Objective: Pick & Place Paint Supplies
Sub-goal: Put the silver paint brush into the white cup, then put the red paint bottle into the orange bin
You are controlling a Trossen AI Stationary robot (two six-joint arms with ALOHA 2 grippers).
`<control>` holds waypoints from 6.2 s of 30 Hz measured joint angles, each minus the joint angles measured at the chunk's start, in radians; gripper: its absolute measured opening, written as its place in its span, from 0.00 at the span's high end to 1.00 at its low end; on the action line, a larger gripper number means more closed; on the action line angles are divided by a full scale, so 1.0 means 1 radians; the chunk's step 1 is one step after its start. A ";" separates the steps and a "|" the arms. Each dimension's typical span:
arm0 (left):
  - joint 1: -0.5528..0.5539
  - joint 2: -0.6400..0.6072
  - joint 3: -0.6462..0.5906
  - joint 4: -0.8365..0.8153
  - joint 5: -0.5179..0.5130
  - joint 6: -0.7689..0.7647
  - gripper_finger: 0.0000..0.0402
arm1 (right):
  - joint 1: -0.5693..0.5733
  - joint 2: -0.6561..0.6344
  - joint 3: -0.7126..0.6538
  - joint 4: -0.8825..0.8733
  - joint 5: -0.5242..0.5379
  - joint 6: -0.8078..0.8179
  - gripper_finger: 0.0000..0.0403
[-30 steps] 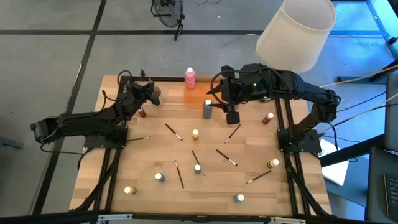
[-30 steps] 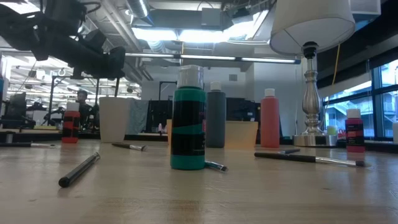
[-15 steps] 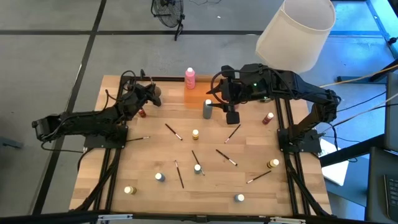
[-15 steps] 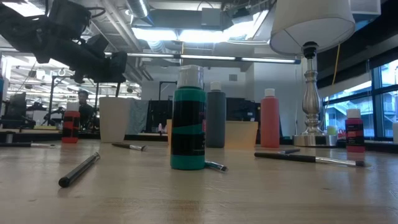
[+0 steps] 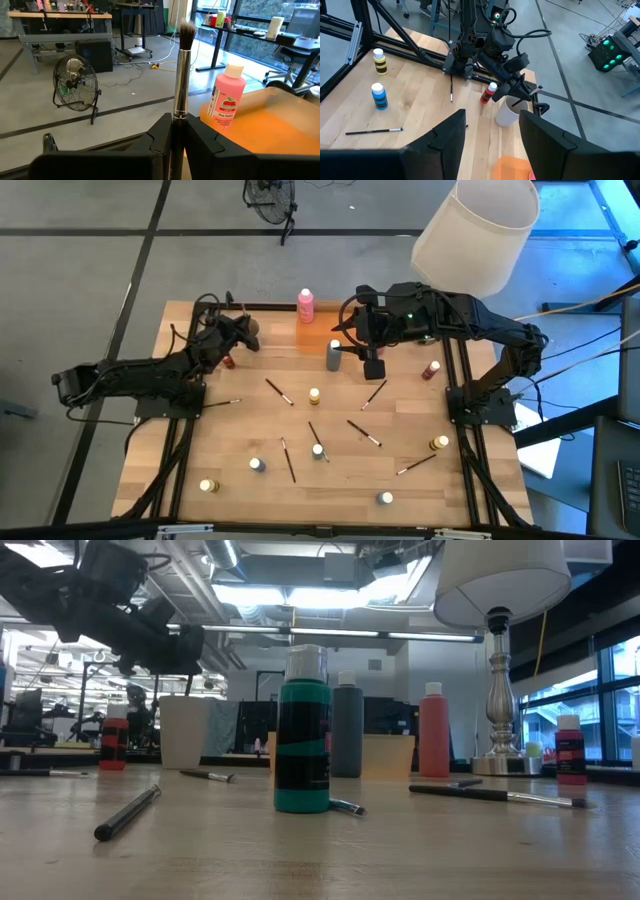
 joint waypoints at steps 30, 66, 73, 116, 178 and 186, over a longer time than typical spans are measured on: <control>-0.064 0.041 0.000 0.085 -0.020 0.043 0.61 | 0.000 0.000 0.000 -0.005 0.001 0.029 0.53; -0.537 -0.152 0.532 -0.852 -0.019 0.282 0.61 | 0.064 -0.003 0.000 -0.021 -0.002 0.134 0.53; -0.656 -0.153 0.718 -1.283 -0.029 -0.254 0.61 | 0.095 -0.003 0.000 -0.020 -0.027 0.158 0.53; -0.594 0.104 0.816 -1.915 0.451 -0.667 0.61 | 0.252 0.046 -0.071 0.056 -0.064 0.431 0.53; 0.201 0.299 0.702 -1.831 0.518 -0.173 0.38 | 0.209 0.111 -0.071 0.291 -0.035 0.491 0.53; 0.207 0.291 0.702 -1.833 0.557 -0.170 0.38 | 0.193 0.111 -0.071 0.229 -0.018 0.509 0.53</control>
